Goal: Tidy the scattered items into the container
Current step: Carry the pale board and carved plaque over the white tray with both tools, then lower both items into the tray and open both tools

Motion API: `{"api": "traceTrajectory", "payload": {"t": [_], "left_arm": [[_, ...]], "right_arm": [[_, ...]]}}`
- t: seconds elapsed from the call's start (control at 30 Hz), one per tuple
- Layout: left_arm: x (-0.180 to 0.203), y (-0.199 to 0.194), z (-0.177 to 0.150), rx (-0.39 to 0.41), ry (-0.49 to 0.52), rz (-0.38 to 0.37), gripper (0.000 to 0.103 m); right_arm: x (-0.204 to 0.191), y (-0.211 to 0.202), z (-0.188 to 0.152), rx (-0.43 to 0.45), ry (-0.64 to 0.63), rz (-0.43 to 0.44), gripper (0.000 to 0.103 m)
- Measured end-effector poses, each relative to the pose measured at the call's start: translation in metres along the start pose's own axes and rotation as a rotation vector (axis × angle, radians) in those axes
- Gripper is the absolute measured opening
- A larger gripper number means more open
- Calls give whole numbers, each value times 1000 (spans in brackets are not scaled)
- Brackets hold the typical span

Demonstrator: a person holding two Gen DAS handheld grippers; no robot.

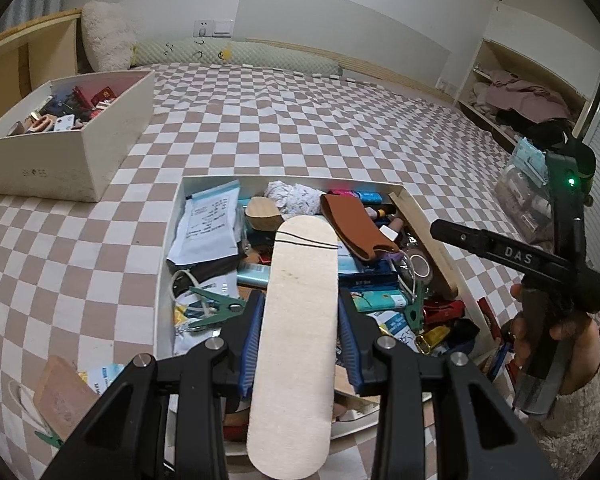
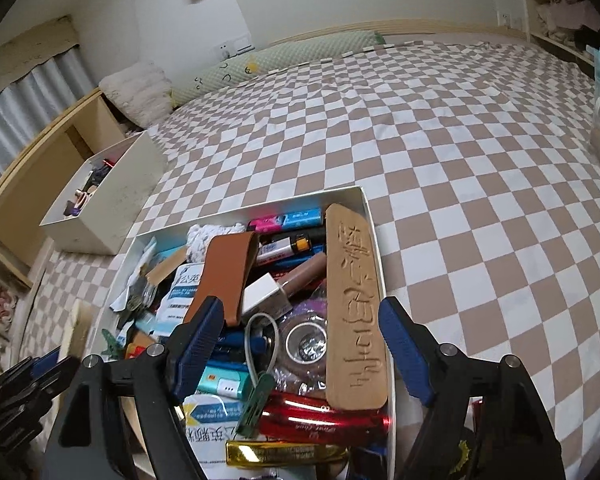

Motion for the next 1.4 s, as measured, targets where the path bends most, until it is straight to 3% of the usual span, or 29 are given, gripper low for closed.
{"api": "traceTrajectory", "payload": {"t": [0.23, 0.47, 0.7, 0.87, 1.3, 1.33, 1.4], "left_arm": [[7, 21, 7, -38, -40, -42, 35], [37, 42, 33, -38, -79, -106, 35], [69, 68, 60, -53, -34, -120, 35], [73, 93, 71, -112, -16, -115, 35], [0, 119, 66, -175, -64, 60, 36], [-1, 119, 65, -174, -62, 57, 38], [2, 115, 66, -155, -60, 27, 74]], "right_arm": [[2, -17, -2, 10, 10, 29, 80], [3, -33, -19, -5, -42, 18, 80], [9, -40, -34, -22, -61, 3, 80], [13, -42, -36, -18, -57, 3, 80], [13, -39, -34, -20, -53, 13, 80], [12, -38, -34, -20, -53, 13, 80], [12, -38, -34, -20, -53, 13, 80]]}}
Point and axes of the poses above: each gripper's, at about its wrist camera, not at the fingertips, and y roughly the way its jaws point, x to its right, z to its top, the point moved 10 cm from there along y, roughly the way its jaws point, and after that the axes turned 5 degrees about y, right-handed, at the moved point
